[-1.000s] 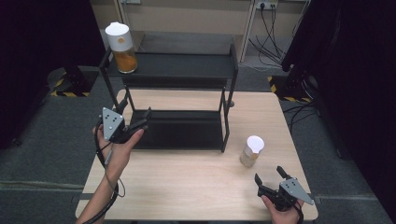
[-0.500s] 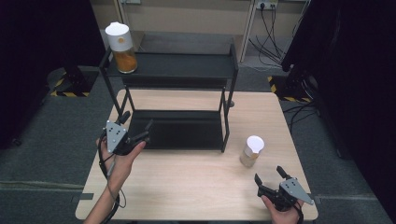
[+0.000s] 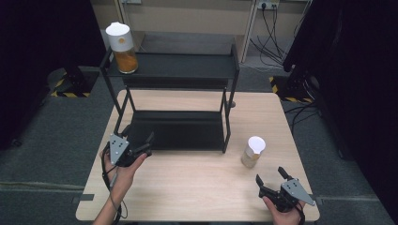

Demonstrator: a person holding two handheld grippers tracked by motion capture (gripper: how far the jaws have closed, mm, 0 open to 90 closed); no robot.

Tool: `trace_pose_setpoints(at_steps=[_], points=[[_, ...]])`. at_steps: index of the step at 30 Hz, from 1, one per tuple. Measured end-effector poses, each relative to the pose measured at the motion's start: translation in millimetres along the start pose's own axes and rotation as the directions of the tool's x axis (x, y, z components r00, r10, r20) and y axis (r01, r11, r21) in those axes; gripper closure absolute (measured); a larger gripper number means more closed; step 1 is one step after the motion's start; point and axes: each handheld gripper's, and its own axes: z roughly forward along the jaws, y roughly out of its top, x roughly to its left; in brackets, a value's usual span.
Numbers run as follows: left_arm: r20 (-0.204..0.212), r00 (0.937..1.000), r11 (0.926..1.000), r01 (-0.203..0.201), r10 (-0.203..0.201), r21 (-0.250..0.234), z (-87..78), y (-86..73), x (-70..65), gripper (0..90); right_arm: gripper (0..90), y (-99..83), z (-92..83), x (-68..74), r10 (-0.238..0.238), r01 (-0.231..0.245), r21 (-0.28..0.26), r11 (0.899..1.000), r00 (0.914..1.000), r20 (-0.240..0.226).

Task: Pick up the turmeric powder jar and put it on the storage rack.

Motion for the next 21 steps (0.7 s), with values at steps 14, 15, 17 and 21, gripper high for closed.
trace_pose_setpoints(at_steps=[14,15,17,21], points=[[0.013,0.9998,0.9992,0.013,-0.014,0.037,-8.3,-29.0,-7.3,14.1,7.8,0.0,0.0,0.3,-0.002,0.002,0.0,1.0,1.0,0.001],[0.015,0.9998,0.9992,0.015,-0.016,0.038,-8.8,-30.9,-7.4,14.1,7.8,0.0,0.0,0.3,-0.002,0.002,0.0,1.0,1.0,0.001],[0.015,0.9997,0.9992,0.017,-0.018,0.035,-10.1,-34.9,-8.3,14.1,7.8,0.1,0.0,0.2,-0.002,0.002,0.001,1.0,1.0,0.0],[0.008,0.9997,0.9993,0.023,-0.023,0.03,-13.3,-42.8,-10.7,14.1,7.8,0.1,0.0,0.4,-0.003,0.003,0.001,1.0,1.0,0.0]])
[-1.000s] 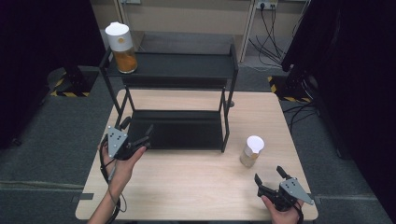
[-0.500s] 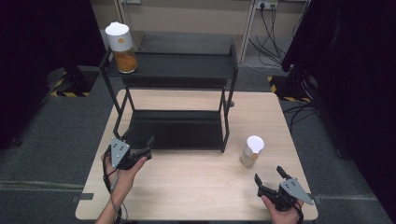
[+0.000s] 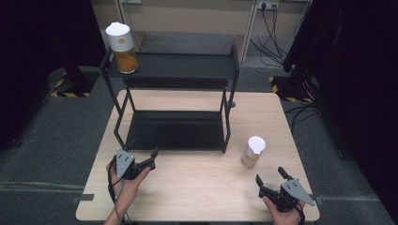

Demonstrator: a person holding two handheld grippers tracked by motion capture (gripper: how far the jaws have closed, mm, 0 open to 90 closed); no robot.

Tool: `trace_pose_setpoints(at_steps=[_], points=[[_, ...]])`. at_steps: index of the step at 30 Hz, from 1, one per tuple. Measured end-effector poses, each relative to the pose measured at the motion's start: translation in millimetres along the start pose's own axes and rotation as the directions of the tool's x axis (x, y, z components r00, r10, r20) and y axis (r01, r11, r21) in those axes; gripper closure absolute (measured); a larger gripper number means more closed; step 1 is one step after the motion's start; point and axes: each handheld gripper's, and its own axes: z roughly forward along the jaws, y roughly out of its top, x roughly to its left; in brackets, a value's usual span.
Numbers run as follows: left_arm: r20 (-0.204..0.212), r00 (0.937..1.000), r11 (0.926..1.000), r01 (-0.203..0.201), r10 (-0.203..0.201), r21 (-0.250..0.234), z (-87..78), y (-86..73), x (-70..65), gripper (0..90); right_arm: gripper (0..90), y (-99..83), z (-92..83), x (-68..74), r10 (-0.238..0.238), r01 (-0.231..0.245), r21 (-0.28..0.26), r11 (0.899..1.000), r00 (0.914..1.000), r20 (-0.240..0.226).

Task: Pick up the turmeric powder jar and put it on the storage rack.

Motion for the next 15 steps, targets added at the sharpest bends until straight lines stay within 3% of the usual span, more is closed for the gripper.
trace_pose_setpoints(at_steps=[8,15], points=[[-0.002,0.9996,0.9995,0.028,-0.028,0.012,-5.5,-18.7,-3.3,14.2,7.8,0.0,0.0,-0.1,-0.001,0.001,0.0,1.0,1.0,-0.001],[0.01,0.9993,0.9991,0.036,-0.037,0.024,-6.0,-25.1,-2.8,14.1,7.8,0.0,0.0,0.1,-0.003,0.003,0.0,1.0,1.0,-0.001]])
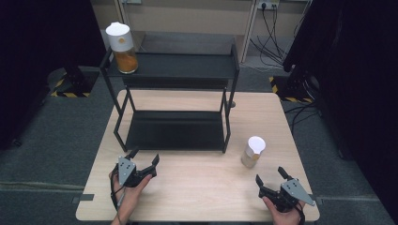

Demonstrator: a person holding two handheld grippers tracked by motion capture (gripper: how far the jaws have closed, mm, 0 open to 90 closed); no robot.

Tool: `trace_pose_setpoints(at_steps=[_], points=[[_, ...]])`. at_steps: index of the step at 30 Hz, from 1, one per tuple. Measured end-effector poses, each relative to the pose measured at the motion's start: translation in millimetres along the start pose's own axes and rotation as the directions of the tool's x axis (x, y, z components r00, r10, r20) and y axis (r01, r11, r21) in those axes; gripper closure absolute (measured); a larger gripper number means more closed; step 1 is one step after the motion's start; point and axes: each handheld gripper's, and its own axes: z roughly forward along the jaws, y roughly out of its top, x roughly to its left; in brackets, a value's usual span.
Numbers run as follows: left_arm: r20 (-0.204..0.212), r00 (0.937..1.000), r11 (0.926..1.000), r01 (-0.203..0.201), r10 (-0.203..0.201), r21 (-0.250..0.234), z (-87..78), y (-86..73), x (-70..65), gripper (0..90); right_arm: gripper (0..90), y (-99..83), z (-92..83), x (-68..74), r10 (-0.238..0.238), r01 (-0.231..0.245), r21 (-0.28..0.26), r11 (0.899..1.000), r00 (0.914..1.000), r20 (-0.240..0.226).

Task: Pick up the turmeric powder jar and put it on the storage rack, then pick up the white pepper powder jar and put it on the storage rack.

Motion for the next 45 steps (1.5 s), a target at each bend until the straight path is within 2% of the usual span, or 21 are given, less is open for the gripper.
trace_pose_setpoints(at_steps=[7,9,12,24,32,35,37,45], points=[[0.01,0.9999,0.9997,0.008,-0.008,0.025,0.6,-5.7,0.4,14.0,7.7,0.7,0.3,-0.3,-0.004,0.004,0.004,1.0,1.0,-0.003],[0.013,0.9999,0.9998,-0.002,0.001,0.02,0.8,-6.5,0.1,13.9,7.7,0.9,0.6,-0.1,-0.007,0.007,0.005,1.0,1.0,-0.003],[0.013,0.9999,0.9998,0.008,-0.008,0.019,1.0,-6.6,0.8,13.9,7.7,1.0,0.8,0.6,-0.012,0.012,0.005,1.0,0.9999,-0.002],[0.023,0.9997,1.0,0.005,-0.005,0.006,-0.3,-8.9,2.4,13.2,7.6,1.4,1.2,0.5,-0.013,0.013,0.007,1.0,0.9999,-0.002],[0.027,0.9995,0.9998,0.018,-0.018,0.011,0.2,-8.1,4.2,12.7,6.8,-0.6,1.6,-3.3,0.004,-0.004,-0.011,1.0,0.9999,-0.016],[0.038,0.9993,0.9999,0.004,-0.004,0.013,0.5,-7.7,4.7,12.5,6.8,3.0,1.3,-1.5,-0.005,0.005,-0.017,1.0,0.9998,-0.019],[0.037,0.9993,0.9998,0.009,-0.01,0.016,0.8,-7.3,5.2,12.4,6.8,5.9,1.9,0.3,-0.009,0.008,-0.027,1.0,0.9997,-0.023],[0.035,0.9994,0.9998,0.006,-0.006,0.019,0.9,-6.8,3.9,12.2,6.7,20.4,17.1,3.7,-0.01,0.009,-0.055,0.998,0.9997,-0.023]])
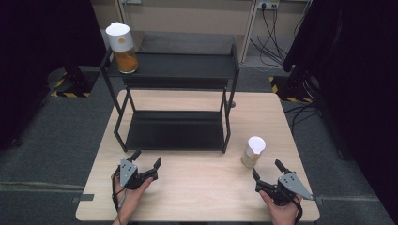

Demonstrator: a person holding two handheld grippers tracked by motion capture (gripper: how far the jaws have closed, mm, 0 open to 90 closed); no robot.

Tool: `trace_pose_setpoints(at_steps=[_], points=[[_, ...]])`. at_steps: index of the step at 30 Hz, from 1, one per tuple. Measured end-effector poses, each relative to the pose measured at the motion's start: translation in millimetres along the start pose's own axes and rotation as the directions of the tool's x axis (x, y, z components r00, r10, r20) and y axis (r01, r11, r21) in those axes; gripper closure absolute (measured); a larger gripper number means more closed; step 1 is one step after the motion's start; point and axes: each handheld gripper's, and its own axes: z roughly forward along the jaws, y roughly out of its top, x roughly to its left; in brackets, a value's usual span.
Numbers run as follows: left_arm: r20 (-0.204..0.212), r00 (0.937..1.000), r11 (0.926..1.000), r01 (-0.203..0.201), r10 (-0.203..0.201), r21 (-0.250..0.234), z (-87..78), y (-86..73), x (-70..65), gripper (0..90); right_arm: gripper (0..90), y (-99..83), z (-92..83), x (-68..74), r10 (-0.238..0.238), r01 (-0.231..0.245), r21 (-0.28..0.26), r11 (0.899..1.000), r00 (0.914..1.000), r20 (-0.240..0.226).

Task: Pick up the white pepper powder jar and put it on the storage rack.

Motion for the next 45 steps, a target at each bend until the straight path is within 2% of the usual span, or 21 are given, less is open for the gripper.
trace_pose_setpoints(at_steps=[8,17,30,36,45], points=[[0.0,1.0,0.9999,0.01,-0.01,-0.006,-0.6,-1.1,0.7,12.2,8.5,9.4,23.8,7.9,0.001,-0.001,-0.016,1.0,0.9997,0.026],[0.002,1.0,0.9999,0.008,-0.008,-0.007,-0.7,-1.3,0.9,12.3,15.2,15.8,50.4,17.6,0.007,-0.007,0.012,1.0,0.9984,0.056],[0.004,1.0,0.9999,0.008,-0.008,-0.008,-0.7,-1.3,1.2,12.3,23.4,16.8,63.8,22.1,0.009,-0.013,0.046,0.999,0.9964,0.084],[0.004,1.0,0.9999,0.006,-0.006,-0.01,-0.8,-1.7,1.0,12.4,30.0,14.9,65.5,21.9,0.004,-0.008,0.049,0.999,0.9964,0.084],[0.002,1.0,1.0,0.001,-0.001,-0.01,-0.9,-1.7,0.1,12.4,30.7,12.5,64.7,17.1,0.018,-0.02,0.038,0.999,0.9976,0.067]])
